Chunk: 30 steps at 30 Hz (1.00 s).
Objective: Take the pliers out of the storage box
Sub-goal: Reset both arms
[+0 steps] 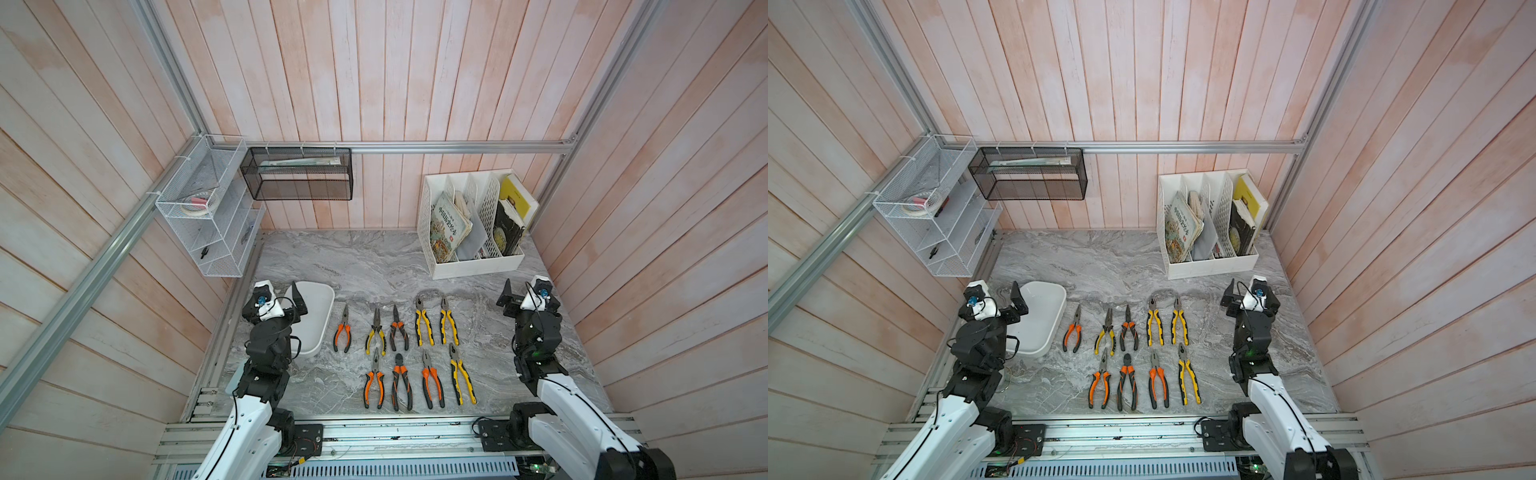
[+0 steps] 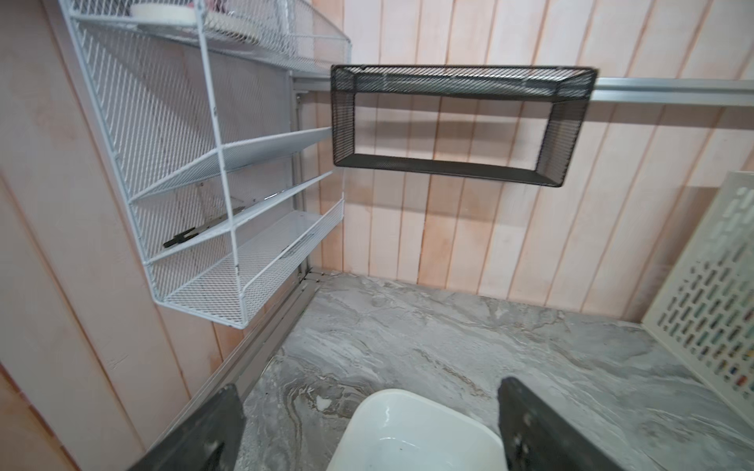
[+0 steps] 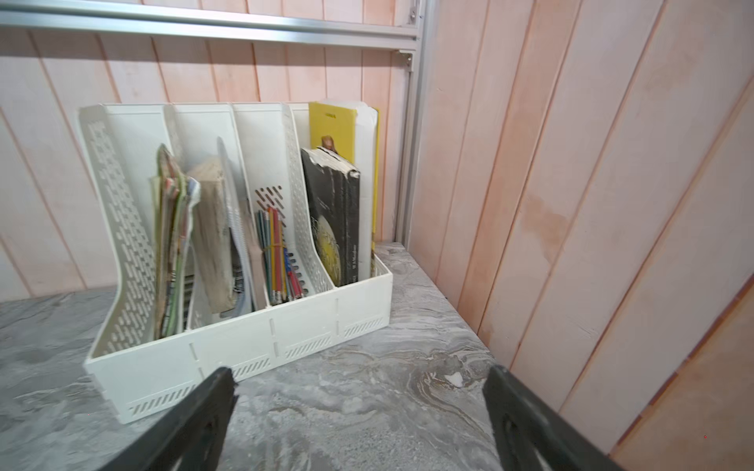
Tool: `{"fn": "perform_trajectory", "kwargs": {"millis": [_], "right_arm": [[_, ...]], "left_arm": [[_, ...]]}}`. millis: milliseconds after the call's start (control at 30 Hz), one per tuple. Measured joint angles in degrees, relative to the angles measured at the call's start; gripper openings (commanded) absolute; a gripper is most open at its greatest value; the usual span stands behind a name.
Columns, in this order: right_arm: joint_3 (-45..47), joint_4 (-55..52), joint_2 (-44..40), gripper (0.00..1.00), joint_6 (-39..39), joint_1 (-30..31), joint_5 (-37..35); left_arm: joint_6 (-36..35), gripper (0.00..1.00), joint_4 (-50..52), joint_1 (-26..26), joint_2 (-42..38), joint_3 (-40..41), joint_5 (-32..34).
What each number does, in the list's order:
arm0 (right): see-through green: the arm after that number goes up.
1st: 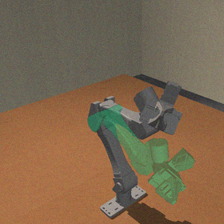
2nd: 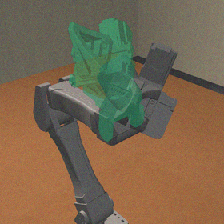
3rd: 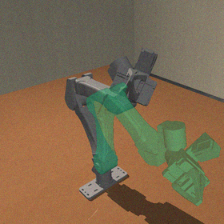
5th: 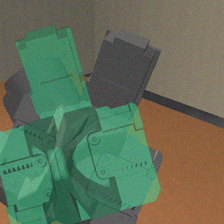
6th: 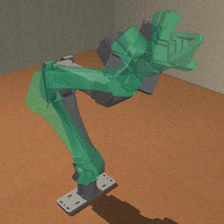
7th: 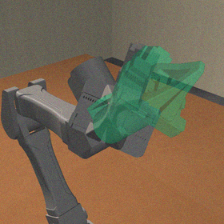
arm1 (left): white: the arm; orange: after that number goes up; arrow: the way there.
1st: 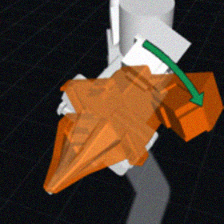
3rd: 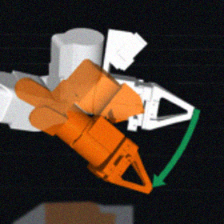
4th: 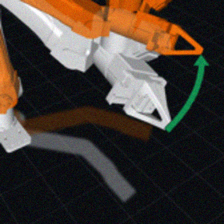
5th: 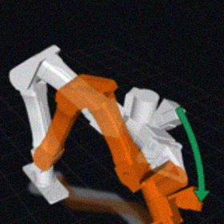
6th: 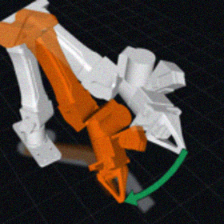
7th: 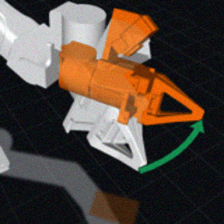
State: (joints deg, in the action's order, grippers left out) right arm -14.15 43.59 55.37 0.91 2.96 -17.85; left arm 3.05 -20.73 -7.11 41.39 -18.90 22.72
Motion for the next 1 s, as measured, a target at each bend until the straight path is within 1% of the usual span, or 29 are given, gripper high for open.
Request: {"fn": "perform_trajectory", "kwargs": {"millis": [100, 200, 333, 433, 500, 567, 700, 733, 767, 1000], "right_arm": [[2.45, 8.28, 10.91, 0.98, -0.07, -0.63, 2.25], [7.48, 19.39, 21.46, 0.98, -0.63, -0.63, 4.44], [8.33, 31.43, 33.88, 0.98, -1.46, -0.63, 6.91], [5.49, 30.08, 33.53, 0.98, -0.90, -1.42, 7.72], [4.22, 33.40, 33.86, 0.98, -0.02, -2.14, 6.47], [4.42, 35.19, 33.77, 0.98, 0.92, -2.36, 4.87], [4.63, 35.98, 33.99, 0.98, 1.92, -2.36, 3.15], [4.37, 35.50, 33.99, 0.98, 2.05, -2.36, 2.89], [4.07, 34.99, 33.97, 0.98, 2.05, -2.36, 2.69], [3.50, 34.82, 34.05, 0.98, 2.05, -2.36, 2.49]], "left_arm": [[2.23, 1.00, -3.45, 2.25, 8.90, 0.90, -1.18], [2.58, 1.00, -7.32, 3.17, 15.04, 2.95, -3.61], [3.04, 1.00, -17.44, 4.81, 22.71, 5.25, -5.55], [3.74, 1.00, -24.72, 7.17, 30.53, 6.36, -5.81], [4.09, 1.00, -28.50, 8.15, 34.36, 6.45, -5.84], [4.28, 1.00, -36.22, 8.81, 38.49, 7.30, -6.64], [3.67, 1.00, -46.58, 9.73, 45.68, 8.66, -11.43], [3.52, 1.00, -47.06, 9.70, 47.10, 8.26, -12.50], [3.34, 1.00, -46.01, 9.62, 47.32, 7.74, -13.22], [1.44, 1.00, -48.85, 7.89, 47.67, 5.99, -13.84]]}}
